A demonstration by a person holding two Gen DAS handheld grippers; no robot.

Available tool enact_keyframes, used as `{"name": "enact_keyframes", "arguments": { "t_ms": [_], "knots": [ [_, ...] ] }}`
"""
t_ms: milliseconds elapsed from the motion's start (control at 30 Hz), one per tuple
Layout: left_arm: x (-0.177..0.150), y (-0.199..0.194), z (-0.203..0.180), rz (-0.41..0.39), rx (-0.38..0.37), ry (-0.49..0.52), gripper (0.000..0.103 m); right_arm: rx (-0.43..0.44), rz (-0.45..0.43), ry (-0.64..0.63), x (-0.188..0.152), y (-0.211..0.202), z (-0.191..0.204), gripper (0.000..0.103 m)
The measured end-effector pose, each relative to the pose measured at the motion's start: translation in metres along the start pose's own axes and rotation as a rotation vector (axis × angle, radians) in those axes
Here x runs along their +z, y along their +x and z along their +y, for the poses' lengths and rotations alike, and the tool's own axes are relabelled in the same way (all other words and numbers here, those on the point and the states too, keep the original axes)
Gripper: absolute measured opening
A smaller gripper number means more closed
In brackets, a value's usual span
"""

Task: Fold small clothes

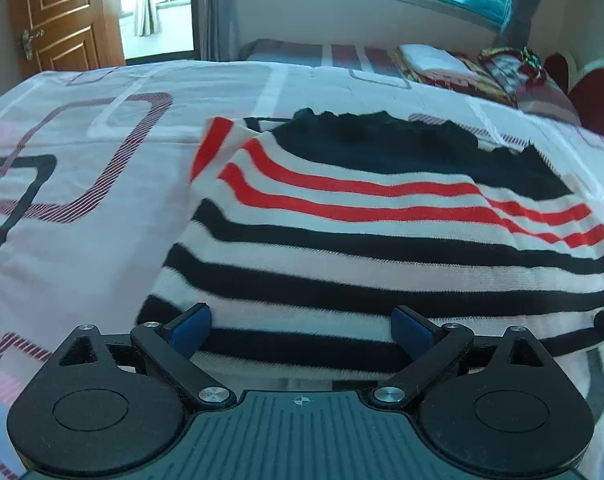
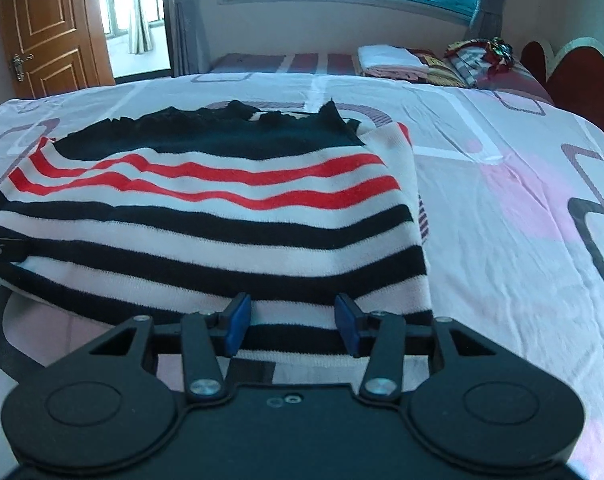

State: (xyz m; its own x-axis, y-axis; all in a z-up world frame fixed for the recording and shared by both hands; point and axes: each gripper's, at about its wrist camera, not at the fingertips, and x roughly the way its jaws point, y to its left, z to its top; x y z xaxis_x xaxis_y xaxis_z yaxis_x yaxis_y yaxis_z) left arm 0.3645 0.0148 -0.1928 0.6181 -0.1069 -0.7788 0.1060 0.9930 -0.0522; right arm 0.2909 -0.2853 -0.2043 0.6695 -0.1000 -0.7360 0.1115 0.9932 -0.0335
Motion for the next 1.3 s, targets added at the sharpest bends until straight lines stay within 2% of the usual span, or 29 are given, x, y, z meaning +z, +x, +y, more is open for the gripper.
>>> {"name": "enact_keyframes", "arguments": {
  "t_ms": [233,300,467,567,700,800,933,1000,1133,1200,1300],
  "knots": [
    [0.004,-0.02,0.003,-0.058,-0.035,0.003,0.096,0.035,-0.075,0.005,0.006,-0.041,0.008,0.047],
    [0.013,-0.014,0.003,-0.071,-0.017,-0.001,0.096,0.055,-0.095,-0.013,0.014,-0.046,0.015,0.047],
    [0.022,0.026,0.013,-0.009,0.034,-0.033,0.096,0.147,-0.114,-0.013,0.042,-0.027,0.035,0.047],
    [0.024,0.018,0.007,-0.011,0.046,-0.012,0.096,0.192,-0.093,-0.013,0.052,-0.005,0.052,0.047],
    [0.029,-0.006,0.033,-0.057,0.027,-0.16,0.096,0.248,-0.089,-0.051,0.067,0.009,0.068,0.047],
    [0.03,0.005,0.061,0.003,0.02,-0.28,0.096,0.281,-0.108,-0.064,0.083,0.01,0.073,0.048],
    [0.018,0.029,0.082,0.119,-0.074,-0.421,0.096,0.302,-0.083,-0.044,0.08,0.024,0.078,0.048],
    [0.011,0.034,0.085,0.1,-0.106,-0.429,0.103,0.311,-0.062,-0.014,0.075,0.033,0.077,0.048],
    [0.004,0.036,0.091,0.068,-0.179,-0.472,0.103,0.319,-0.051,0.016,0.069,0.039,0.075,0.048],
    [-0.007,0.029,0.106,0.056,-0.235,-0.576,0.103,0.318,-0.053,0.023,0.068,0.039,0.075,0.048],
    [-0.034,0.012,0.112,0.083,-0.291,-0.719,0.103,0.314,-0.057,0.042,0.065,0.036,0.073,0.048]
  ]
}}
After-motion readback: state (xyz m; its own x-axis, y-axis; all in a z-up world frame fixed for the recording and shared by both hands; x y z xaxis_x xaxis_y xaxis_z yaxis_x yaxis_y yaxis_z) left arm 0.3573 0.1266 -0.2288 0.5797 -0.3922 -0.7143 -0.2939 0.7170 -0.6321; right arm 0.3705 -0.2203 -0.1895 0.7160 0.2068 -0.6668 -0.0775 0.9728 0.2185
